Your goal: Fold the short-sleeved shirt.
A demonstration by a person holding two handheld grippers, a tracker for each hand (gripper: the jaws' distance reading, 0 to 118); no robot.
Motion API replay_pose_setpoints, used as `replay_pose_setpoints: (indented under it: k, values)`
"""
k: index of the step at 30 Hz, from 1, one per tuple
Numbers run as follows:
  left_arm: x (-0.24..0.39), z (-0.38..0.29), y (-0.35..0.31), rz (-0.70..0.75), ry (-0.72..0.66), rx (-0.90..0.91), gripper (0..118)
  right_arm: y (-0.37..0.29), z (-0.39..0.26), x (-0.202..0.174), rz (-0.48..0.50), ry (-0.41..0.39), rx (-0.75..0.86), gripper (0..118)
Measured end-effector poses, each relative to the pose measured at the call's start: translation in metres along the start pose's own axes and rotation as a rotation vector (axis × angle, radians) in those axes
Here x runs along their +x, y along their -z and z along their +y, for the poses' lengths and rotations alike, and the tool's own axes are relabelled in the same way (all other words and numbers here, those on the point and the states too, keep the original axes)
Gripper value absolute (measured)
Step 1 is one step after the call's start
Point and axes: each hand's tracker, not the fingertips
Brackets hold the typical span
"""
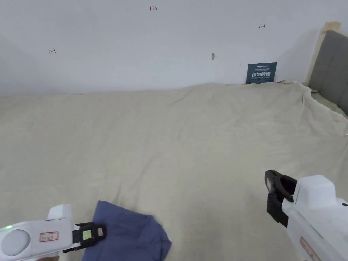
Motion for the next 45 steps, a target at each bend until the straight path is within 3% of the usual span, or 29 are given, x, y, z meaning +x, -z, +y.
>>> replay_pose_setpoints:
  k: [12, 24, 26, 28, 30, 40, 45]
  values:
    - [-0.138, 0.062, -0.066, 0.381, -0.079, 0.027, 15, 0.027, 0.016, -0.021, -0.019, -0.024, 0.012, 0]
    - [-0.16, 0.062, -0.035, 0.462, -0.128, -0.053, 17, 0.056, 0.003, -0.027, -0.008, 0.015, -0.05, 0]
    - [-0.157, 0.064, -0.039, 0.486, -0.146, -0.048, 30, 0.055, 0.005, -0.027, -0.007, 0.021, -0.053, 0]
    - [-0.152, 0.066, -0.046, 0.549, -0.159, -0.021, 71, 0.052, 0.009, -0.027, -0.005, 0.022, -0.052, 0]
    - [-0.136, 0.066, -0.06, 0.573, -0.128, 0.07, 103, 0.045, 0.014, -0.026, -0.006, 0.018, -0.044, 0]
    - [-0.012, 0.073, -0.15, 0.473, 0.052, 0.558, 109, 0.007, 0.05, -0.014, -0.051, 0.012, 0.016, 0]
    - [0.062, 0.059, -0.172, 0.443, 0.216, 0.735, 116, -0.015, 0.066, -0.003, -0.083, 0.011, 0.055, 0]
